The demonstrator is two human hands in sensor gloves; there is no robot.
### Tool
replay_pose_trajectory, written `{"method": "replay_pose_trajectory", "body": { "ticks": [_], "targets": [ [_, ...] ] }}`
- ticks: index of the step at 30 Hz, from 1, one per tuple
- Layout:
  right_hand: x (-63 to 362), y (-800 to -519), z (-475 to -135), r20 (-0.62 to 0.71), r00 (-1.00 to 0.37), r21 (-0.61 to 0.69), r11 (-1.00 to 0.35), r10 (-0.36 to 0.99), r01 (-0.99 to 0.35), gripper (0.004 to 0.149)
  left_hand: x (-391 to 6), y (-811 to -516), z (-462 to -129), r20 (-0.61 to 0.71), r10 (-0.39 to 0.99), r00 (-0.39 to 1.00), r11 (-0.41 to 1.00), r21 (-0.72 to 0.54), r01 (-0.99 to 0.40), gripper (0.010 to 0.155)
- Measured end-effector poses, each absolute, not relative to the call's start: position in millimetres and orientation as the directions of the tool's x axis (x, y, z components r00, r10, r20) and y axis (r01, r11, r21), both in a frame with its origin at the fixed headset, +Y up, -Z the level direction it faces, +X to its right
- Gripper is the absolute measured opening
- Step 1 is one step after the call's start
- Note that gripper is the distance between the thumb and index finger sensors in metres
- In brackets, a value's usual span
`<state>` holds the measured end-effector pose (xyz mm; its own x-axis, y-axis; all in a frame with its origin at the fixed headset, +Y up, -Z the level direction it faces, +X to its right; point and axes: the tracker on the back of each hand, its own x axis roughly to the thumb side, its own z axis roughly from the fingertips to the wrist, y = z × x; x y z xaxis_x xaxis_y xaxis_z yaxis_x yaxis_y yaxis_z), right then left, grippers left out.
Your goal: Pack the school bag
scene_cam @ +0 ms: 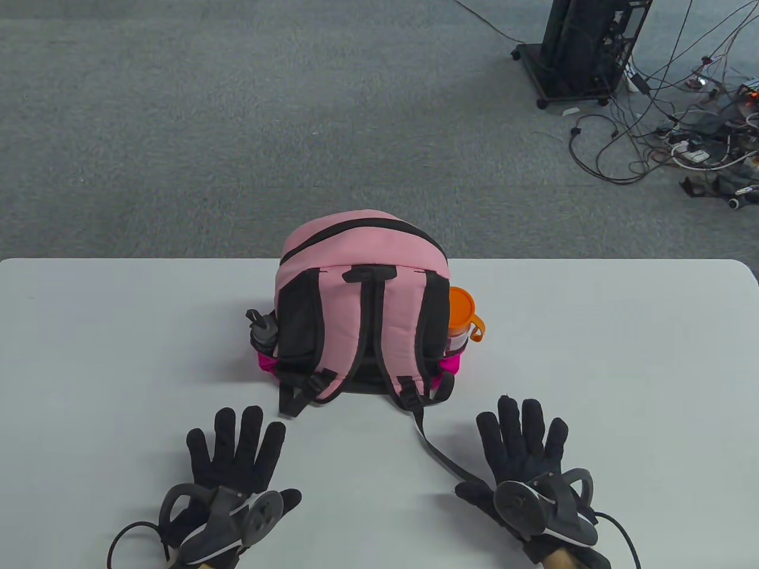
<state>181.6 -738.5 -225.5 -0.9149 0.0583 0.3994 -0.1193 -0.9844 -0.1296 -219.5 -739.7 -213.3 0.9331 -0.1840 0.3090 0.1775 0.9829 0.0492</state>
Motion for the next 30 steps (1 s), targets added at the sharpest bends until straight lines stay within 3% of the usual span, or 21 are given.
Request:
{"method": "replay_pose_trajectory", "body": {
  "ticks": [17, 30],
  "targets": [
    [174.0, -746.7, -226.2, 0.394, -0.919, -0.02, -0.999, 0.031, -0.042, 0.105, -225.3, -746.6, -219.7, 0.297, -0.159, 0.942, 0.983, -0.038, 0.178, 0.1],
    [169.1, -750.3, -225.0, 0.401, -0.916, -0.048, -0.999, 0.001, -0.022, 0.103, -224.0, -745.7, -219.9, 0.299, -0.162, 0.94, 0.981, -0.058, 0.187, 0.1]
  ]
}}
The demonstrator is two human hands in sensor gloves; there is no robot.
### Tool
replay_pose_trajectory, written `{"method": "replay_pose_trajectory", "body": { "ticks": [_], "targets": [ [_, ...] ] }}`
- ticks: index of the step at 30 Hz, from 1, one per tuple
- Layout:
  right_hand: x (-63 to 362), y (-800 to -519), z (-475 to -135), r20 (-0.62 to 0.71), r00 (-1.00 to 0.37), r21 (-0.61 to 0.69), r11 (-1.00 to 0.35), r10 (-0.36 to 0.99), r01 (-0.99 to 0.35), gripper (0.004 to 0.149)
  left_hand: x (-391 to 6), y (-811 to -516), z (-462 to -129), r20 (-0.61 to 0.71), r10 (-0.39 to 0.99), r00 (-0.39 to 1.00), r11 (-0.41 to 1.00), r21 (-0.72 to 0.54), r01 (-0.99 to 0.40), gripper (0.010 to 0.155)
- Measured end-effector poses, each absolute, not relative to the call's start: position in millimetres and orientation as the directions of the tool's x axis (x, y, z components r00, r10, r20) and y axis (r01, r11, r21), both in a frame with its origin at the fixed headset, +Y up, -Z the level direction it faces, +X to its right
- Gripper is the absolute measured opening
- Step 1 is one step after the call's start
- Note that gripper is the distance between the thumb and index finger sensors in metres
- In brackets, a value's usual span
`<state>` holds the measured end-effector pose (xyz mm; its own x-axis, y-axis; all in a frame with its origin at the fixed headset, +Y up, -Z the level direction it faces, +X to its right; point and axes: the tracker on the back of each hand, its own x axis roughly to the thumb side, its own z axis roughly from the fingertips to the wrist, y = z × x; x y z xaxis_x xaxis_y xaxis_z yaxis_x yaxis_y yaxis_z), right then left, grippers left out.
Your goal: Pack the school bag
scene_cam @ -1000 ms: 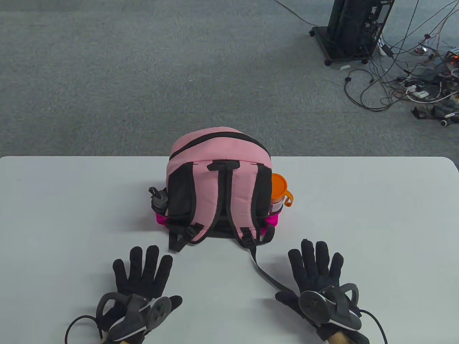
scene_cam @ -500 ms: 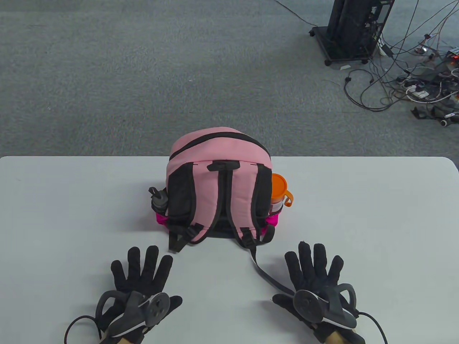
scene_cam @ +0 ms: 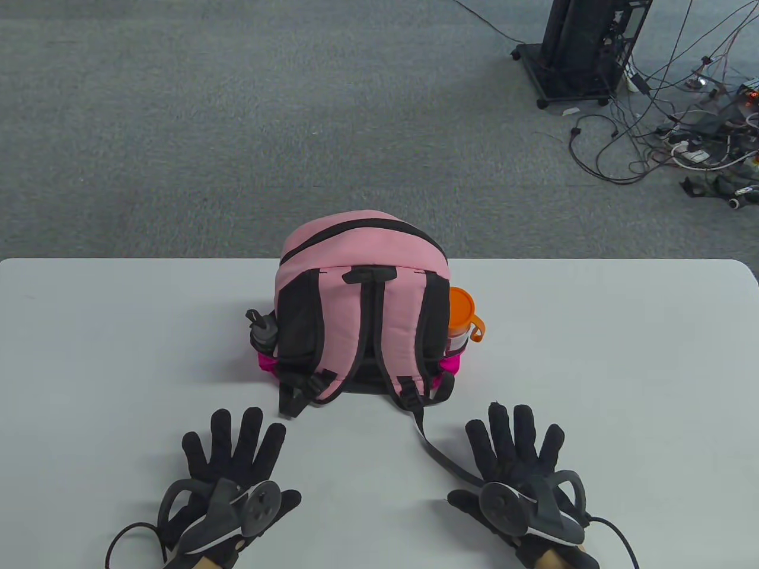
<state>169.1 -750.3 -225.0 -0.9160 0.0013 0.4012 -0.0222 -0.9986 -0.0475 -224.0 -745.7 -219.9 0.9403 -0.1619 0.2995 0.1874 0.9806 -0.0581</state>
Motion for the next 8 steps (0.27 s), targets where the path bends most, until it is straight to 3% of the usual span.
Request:
{"method": "replay_pose_trajectory", "body": {
  "ticks": [8],
  "targets": [
    [168.8, -749.5, -224.7, 0.403, -0.915, -0.038, -0.999, 0.004, -0.022, 0.102, -222.4, -746.5, -219.7, 0.311, -0.155, 0.938, 0.982, -0.056, 0.181, 0.1]
  ]
}}
